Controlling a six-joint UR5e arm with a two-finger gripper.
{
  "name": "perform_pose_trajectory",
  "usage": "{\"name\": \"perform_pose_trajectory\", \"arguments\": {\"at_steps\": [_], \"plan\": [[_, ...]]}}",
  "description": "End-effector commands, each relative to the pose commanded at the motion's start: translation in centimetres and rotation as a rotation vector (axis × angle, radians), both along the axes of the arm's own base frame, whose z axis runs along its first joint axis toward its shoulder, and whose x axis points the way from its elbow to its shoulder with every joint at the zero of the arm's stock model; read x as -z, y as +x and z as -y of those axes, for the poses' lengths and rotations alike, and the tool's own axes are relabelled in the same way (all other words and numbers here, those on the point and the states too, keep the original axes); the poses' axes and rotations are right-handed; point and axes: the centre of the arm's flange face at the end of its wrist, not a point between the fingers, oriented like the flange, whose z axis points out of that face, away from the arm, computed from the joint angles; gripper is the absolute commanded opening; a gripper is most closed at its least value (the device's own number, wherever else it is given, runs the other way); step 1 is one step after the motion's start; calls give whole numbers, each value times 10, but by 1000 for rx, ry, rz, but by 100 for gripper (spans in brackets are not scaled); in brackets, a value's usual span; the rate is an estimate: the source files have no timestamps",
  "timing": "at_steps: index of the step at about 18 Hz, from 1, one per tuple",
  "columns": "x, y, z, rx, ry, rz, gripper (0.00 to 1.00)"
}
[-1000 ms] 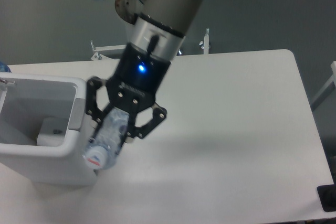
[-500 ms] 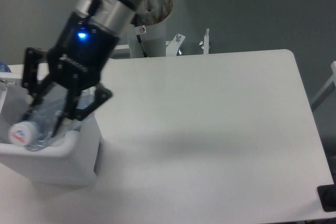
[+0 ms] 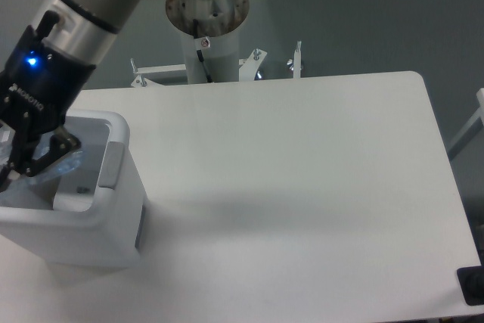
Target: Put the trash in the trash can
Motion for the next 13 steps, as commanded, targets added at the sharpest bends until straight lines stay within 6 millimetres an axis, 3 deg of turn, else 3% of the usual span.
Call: {"name": "perform_pose_trajectory", "arguments": {"at_steps": [1,4,10,13], "plan": [[0,0,0,-1,-1,-1,84],[5,1,2,0,-7,2,100],[6,-1,10,-12,-15,5,100],[5,-41,22,-75,-13,3,100]]}}
